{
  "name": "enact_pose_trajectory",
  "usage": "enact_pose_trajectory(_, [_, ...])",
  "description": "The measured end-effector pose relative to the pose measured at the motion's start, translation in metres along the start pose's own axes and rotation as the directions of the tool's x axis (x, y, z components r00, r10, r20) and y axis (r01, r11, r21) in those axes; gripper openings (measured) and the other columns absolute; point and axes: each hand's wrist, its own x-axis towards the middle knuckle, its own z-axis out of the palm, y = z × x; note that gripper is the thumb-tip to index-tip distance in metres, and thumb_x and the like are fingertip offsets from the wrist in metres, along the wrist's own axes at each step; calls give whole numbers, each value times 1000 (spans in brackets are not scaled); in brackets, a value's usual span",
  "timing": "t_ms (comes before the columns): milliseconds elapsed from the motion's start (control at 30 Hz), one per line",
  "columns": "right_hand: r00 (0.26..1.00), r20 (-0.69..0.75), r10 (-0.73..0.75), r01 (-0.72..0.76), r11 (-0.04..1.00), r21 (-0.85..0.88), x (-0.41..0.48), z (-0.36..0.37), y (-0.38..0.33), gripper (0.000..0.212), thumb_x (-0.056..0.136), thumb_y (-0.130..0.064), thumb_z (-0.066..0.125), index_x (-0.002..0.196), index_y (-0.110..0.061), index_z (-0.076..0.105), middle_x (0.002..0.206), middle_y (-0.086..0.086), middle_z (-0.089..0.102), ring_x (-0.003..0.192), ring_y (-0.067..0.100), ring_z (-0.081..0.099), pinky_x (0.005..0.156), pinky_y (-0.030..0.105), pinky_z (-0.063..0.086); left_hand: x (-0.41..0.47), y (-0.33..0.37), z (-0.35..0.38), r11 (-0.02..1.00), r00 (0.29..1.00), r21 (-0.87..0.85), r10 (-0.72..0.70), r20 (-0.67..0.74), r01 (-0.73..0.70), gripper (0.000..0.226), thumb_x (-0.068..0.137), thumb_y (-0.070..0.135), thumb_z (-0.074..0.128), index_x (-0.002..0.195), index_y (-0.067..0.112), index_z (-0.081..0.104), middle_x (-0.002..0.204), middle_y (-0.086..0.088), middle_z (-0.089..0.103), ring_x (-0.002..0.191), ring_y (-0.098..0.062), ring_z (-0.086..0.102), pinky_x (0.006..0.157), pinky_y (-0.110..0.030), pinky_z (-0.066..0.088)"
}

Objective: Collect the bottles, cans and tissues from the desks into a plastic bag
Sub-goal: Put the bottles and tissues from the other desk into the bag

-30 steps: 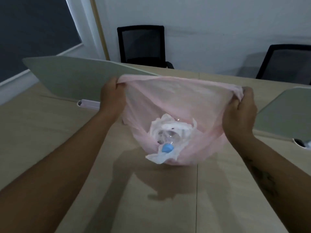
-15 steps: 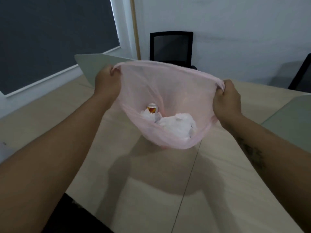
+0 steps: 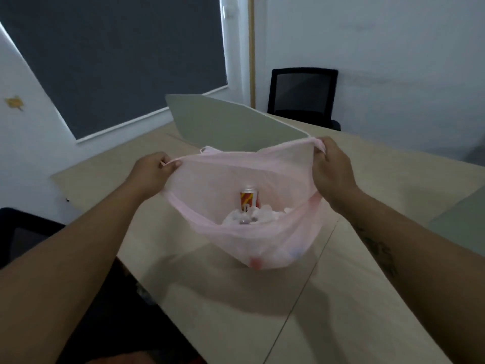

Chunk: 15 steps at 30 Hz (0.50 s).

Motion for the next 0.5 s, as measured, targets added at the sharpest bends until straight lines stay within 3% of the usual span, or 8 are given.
enact_pose_trajectory(100, [993, 117, -16, 7, 998, 70, -26, 49, -8, 30, 99, -32, 32, 115, -22, 56, 110, 6, 64, 98, 29, 59, 88, 47, 50, -38, -42, -17, 987, 975, 71, -155, 158, 145, 41, 89, 50, 62, 111, 17, 61, 106, -11, 67, 95, -30, 61, 75, -33, 46])
enact_pose_trajectory(167, [979, 203, -20, -2, 994, 108, -51, 83, -15, 35, 97, -38, 30, 120, -27, 55, 116, 6, 65, 102, 29, 60, 90, 47, 50, -64, -72, -27, 931, 903, 318, -284, 324, 178, 67, 86, 63, 57, 138, 21, 46, 134, -12, 57, 118, -29, 55, 89, -33, 43])
enact_pose_trajectory(233, [958, 286, -15, -19, 993, 115, -84, 115, -18, 36, 98, -40, 30, 127, -31, 50, 122, 5, 64, 108, 28, 60, 95, 47, 49, -89, -99, -38, 761, 785, 629, -483, 388, 157, 88, 81, 80, 42, 151, 28, 29, 155, -9, 35, 139, -33, 35, 110, -40, 32])
enact_pose_trajectory(300, [928, 373, -15, -20, 996, 89, -125, 144, -15, 38, 101, -35, 34, 138, -31, 42, 132, 6, 59, 117, 30, 56, 101, 42, 44, -110, -124, -52, 538, 688, 836, -648, 328, 108, 93, 78, 87, 31, 154, 34, 22, 162, -4, 23, 147, -36, 16, 118, -55, 13])
enact_pose_trajectory(367, [884, 460, -84, 73, 996, 42, -163, 166, -12, 45, 101, -32, 37, 146, -29, 34, 140, 2, 53, 124, 26, 52, 100, 38, 42, -127, -144, -67, 398, 643, 912, -725, 247, 99, 90, 79, 87, 28, 154, 37, 24, 163, -1, 20, 149, -36, 8, 117, -63, 2])
enact_pose_trajectory(433, [826, 531, -190, 221, 975, 4, -192, 190, -5, 49, 100, -30, 39, 149, -28, 30, 138, 0, 52, 122, 23, 53, 98, 38, 44, -141, -159, -76, 348, 635, 932, -744, 206, 106, 88, 79, 86, 29, 154, 40, 22, 165, 3, 11, 150, -34, -1, 114, -67, -1])
enact_pose_trajectory(500, [764, 595, -249, 361, 930, -74, -210, 215, 4, 51, 98, -34, 34, 149, -29, 31, 121, 6, 56, 104, 27, 58, 83, 40, 50, -148, -172, -78, 339, 663, 934, -725, 185, 110, 83, 82, 82, 28, 154, 42, 16, 165, 5, 1, 150, -33, -9, 113, -69, -1])
